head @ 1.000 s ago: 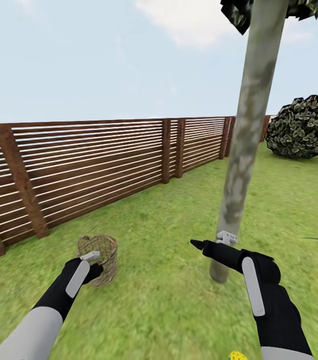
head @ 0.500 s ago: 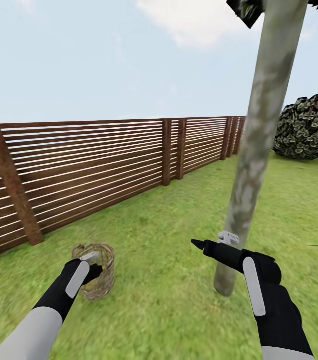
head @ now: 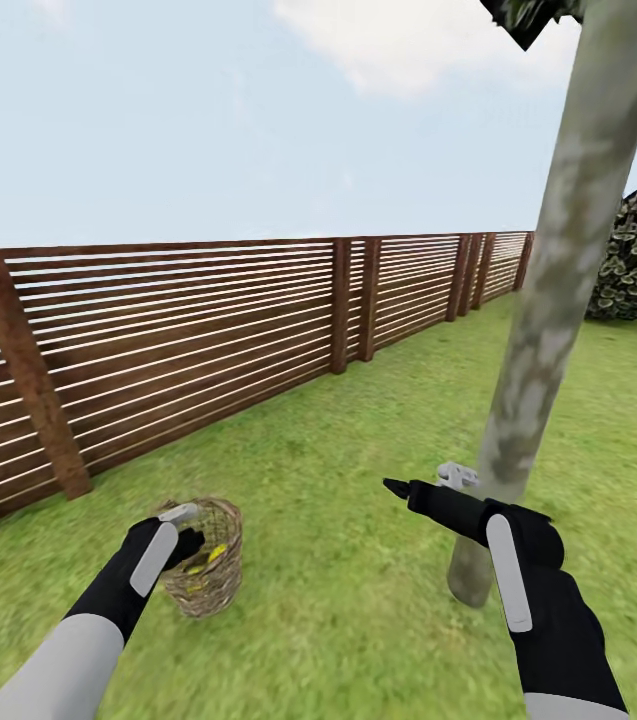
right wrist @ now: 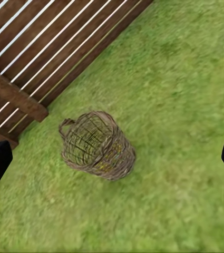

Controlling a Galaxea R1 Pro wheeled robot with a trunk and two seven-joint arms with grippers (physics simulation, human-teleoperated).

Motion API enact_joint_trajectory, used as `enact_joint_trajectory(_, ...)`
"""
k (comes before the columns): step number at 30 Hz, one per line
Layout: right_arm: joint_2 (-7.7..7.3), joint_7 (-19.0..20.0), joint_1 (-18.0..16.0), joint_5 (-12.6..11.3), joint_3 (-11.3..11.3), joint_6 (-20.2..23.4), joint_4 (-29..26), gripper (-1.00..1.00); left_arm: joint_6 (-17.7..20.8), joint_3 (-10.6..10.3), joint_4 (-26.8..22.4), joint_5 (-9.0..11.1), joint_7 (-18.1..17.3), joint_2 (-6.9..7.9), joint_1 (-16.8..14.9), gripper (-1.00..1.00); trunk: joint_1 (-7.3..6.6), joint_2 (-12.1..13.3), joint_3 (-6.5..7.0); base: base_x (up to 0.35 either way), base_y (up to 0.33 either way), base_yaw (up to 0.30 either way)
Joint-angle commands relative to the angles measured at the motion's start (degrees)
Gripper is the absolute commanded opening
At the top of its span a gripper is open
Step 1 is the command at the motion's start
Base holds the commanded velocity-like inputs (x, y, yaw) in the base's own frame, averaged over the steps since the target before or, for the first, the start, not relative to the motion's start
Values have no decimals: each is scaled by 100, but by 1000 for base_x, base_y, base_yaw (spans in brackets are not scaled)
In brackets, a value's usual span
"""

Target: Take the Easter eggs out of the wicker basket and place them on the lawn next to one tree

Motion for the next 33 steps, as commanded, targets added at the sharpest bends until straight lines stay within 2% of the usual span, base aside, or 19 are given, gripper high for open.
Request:
enact_joint_trajectory(1,8,42,-6,22,-16,30,-4,100,10,-5,-7,62,44,2,-1,100,3,-9,-8,40,317,0)
enact_joint_trajectory(15,8,49,-6,21,-16,35,-4,100,16,-3,-14,60,43,16,-1,100,3,-9,-8,189,278,-8)
enact_joint_trajectory(27,12,42,-6,21,-16,54,-4,100,19,3,-19,66,-25,32,-1,100,3,-9,-8,211,274,-206)
enact_joint_trajectory(33,16,45,-6,21,-16,43,-4,100,19,3,-10,66,-45,33,-1,100,3,-9,-8,191,284,-69)
